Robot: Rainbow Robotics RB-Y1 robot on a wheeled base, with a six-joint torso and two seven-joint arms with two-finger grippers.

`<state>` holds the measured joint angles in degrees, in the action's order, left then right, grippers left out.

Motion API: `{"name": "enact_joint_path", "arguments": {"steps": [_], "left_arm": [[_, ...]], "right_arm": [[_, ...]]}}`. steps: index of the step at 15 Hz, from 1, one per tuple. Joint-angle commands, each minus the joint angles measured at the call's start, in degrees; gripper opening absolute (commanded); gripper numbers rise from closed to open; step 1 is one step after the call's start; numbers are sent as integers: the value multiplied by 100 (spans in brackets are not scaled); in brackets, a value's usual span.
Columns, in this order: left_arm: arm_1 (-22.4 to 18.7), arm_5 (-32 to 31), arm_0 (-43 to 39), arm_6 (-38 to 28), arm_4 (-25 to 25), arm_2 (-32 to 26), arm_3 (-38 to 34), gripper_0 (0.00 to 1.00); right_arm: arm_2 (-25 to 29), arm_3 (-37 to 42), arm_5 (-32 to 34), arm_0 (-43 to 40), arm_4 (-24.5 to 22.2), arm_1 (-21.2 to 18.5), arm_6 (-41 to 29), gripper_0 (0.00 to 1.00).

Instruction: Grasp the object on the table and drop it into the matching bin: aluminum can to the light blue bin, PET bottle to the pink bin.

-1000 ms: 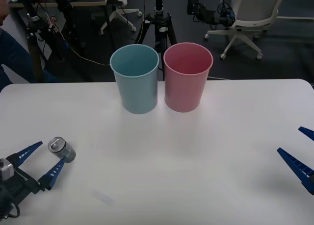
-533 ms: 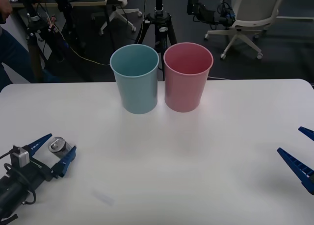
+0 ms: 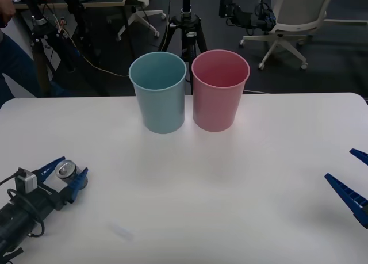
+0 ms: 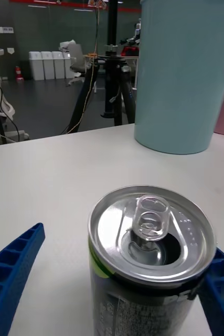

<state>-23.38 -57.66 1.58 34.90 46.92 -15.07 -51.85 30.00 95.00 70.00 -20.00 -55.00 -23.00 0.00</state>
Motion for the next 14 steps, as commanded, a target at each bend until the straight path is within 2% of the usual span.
{"name": "enact_joint_path", "arguments": {"steps": [1,3,5,10,14], "left_arm": [[35,0,0,-1,10,57,-1,47],[61,0,0,-27,28,83,-1,15],[79,0,0,-54,63,118,-45,5],[70,-9,-61,-124,72,92,-203,2],[61,387,-694,-326,89,66,-1390,2]], "right_arm": [[0,0,0,0,0,0,0,100],[0,0,0,0,0,0,0,100],[0,0,0,0,0,0,0,100],[0,0,0,0,0,0,0,100],[0,0,0,0,0,0,0,100]]}}
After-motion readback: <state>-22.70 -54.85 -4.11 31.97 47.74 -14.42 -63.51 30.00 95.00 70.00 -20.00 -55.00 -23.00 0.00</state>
